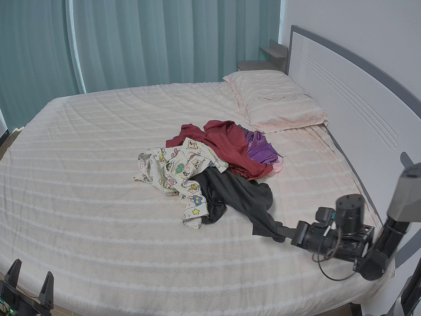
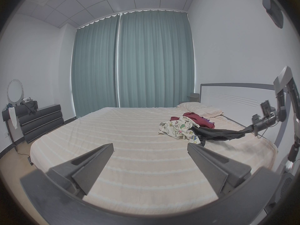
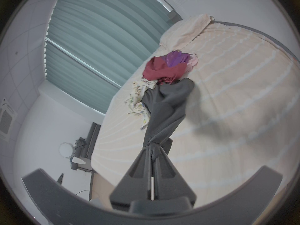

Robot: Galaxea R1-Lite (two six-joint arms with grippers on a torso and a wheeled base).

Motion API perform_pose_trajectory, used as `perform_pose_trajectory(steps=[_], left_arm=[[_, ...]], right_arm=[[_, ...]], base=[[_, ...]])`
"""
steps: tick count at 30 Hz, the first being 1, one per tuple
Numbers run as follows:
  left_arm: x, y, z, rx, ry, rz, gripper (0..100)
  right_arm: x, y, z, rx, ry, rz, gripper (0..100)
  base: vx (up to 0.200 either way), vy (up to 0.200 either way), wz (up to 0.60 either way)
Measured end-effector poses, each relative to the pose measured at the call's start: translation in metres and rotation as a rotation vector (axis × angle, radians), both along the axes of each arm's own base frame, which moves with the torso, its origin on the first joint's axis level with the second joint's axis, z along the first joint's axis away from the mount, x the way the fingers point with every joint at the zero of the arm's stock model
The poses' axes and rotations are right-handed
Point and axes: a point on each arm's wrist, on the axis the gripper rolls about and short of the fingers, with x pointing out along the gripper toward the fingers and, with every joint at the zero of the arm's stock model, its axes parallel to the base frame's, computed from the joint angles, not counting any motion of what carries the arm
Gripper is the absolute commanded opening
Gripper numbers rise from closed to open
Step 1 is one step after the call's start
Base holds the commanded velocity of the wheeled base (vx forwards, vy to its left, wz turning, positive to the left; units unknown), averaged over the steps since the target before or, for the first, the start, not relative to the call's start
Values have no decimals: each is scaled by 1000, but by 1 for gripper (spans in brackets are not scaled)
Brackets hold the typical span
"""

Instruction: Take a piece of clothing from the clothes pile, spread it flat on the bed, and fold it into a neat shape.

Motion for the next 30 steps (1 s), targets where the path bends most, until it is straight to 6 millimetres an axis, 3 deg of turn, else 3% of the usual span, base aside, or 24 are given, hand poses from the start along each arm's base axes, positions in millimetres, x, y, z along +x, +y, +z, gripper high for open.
perform_pose_trajectory(steps=[6, 11, 15, 21, 30], left_arm=[[-1, 0, 0, 14, -9, -38, 100], [-3, 0, 0, 49, -44, -104, 100], [-6, 0, 8, 18, -91, -135, 100], [-4, -2, 47, 18, -122, -251, 100], [47, -8, 80, 31, 110, -506, 100]], right_arm=[[-57, -18, 37, 85, -81, 71, 0], [-88, -28, 66, 164, -188, 125, 0], [-100, -33, 81, 207, -256, 143, 0], [-110, -38, 98, 259, -341, 160, 0], [-113, -38, 112, 301, -400, 196, 0]], base=[[0, 0, 0], [0, 0, 0], [0, 0, 0], [0, 0, 0], [0, 0, 0]])
